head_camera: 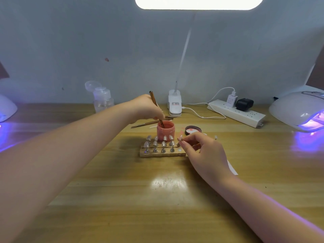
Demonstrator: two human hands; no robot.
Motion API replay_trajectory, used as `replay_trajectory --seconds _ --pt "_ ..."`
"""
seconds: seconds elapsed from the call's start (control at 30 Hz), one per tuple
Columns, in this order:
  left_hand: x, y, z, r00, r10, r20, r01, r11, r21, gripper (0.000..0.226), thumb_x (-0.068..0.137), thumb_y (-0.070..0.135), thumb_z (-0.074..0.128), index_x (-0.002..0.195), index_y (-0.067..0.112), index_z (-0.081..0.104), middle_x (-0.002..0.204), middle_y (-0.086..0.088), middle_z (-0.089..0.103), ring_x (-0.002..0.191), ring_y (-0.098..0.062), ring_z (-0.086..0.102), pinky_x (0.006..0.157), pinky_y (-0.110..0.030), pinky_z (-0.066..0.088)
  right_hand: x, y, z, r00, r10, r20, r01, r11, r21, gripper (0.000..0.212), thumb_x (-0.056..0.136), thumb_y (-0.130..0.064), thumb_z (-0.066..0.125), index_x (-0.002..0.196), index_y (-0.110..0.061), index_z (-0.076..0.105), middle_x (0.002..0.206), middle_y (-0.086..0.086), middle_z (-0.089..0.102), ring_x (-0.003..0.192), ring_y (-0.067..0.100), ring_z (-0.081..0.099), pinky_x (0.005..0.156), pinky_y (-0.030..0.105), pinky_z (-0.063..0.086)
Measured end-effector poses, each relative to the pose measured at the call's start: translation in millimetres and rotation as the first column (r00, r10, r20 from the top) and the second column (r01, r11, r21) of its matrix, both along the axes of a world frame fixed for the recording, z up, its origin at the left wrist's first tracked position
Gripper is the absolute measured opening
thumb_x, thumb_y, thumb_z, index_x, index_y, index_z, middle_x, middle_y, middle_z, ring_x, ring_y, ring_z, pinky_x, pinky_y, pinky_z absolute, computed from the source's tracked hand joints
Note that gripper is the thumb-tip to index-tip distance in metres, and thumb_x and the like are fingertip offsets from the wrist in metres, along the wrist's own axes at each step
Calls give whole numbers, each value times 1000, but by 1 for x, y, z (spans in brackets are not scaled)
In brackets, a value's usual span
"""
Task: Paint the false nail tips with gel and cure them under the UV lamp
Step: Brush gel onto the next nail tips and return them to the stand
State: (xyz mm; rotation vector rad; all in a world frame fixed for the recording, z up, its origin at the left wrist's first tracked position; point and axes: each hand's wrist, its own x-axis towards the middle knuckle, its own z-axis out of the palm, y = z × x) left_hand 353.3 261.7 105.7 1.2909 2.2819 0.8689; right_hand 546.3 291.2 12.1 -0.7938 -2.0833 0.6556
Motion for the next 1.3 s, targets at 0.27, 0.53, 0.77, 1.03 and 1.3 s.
replay_trajectory --seconds 0.27,0.53,0.77,1.03,1.3 --pt "-15 -10 9 940 112 324 -166 975 145 16 88 15 58 81 8 70 59 -1 69 46 -8 45 44 -19 34 0 0 0 1000 2 0 -2 1000 2 7 88 -24 69 89 -19 73 76 -14 67 69 9 60 67 36 50" --pt "-22 -37 -2 794 94 600 -300 920 252 20 85 14 53 76 9 70 57 1 67 42 -5 48 42 -15 39 0 -1 0 1000 -5 -1 5 1000 4 4 88 -25 69 89 -22 72 76 -17 66 67 9 61 67 36 51" --pt "-7 -62 -35 731 -77 678 -329 831 448 16 92 14 56 88 8 70 65 -2 69 52 -5 53 46 -15 43 1 -1 1 1000 12 -1 -12 1000 6 6 88 -24 69 92 -22 74 75 -20 64 72 8 61 70 38 52" --pt "52 -103 -76 983 -186 -5 112 571 814 12 86 10 63 93 17 70 85 1 73 75 -6 67 67 -13 48 3 0 3 995 31 -92 -37 997 -65 10 85 -17 72 94 -17 76 77 -14 69 73 0 64 72 16 50" --pt "61 -110 -82 973 -189 -130 220 612 760 19 85 29 62 98 19 72 91 6 73 87 -11 68 74 -22 52 4 -1 7 990 69 -126 -77 995 -58 11 85 -13 73 96 -12 76 79 -5 72 75 6 67 73 20 52"
